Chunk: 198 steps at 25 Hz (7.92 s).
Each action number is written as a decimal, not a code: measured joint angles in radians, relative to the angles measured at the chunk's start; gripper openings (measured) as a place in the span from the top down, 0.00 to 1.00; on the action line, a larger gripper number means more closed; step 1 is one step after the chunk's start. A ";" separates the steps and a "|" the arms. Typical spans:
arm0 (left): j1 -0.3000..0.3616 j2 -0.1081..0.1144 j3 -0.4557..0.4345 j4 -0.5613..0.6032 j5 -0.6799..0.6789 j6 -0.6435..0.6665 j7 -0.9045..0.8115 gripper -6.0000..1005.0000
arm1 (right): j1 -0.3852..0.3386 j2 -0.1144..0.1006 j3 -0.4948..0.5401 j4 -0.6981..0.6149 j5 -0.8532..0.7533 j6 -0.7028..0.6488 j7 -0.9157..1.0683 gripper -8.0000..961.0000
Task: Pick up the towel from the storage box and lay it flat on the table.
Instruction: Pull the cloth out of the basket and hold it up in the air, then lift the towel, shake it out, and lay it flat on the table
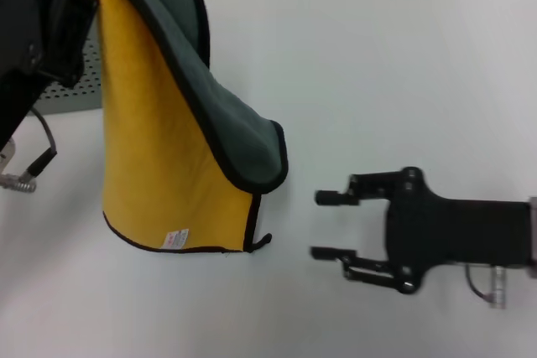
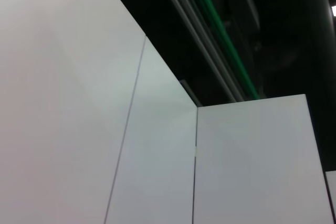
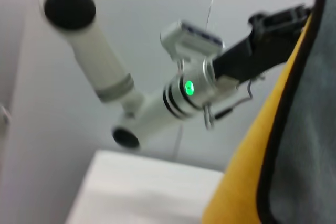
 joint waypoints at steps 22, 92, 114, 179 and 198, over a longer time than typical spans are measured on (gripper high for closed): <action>-0.004 0.001 -0.006 -0.015 -0.011 -0.008 0.000 0.97 | -0.243 -0.012 -0.664 -0.029 0.962 0.408 -1.529 0.52; -0.046 -0.003 0.009 -0.026 -0.003 -0.003 -0.023 0.97 | -0.042 -0.002 -0.862 0.214 1.322 0.415 -1.851 0.54; -0.052 -0.007 0.038 -0.026 -0.004 -0.001 -0.020 0.97 | 0.039 0.000 -0.912 0.288 1.478 0.321 -1.987 0.55; 0.020 0.105 -0.116 0.475 0.493 -0.222 -0.482 0.97 | 0.415 -0.197 -0.316 0.813 1.209 -0.429 0.280 0.99; 0.070 0.106 -0.168 0.642 0.537 -0.092 -0.640 0.97 | 0.370 -0.154 -0.152 0.816 0.915 -0.454 0.321 0.98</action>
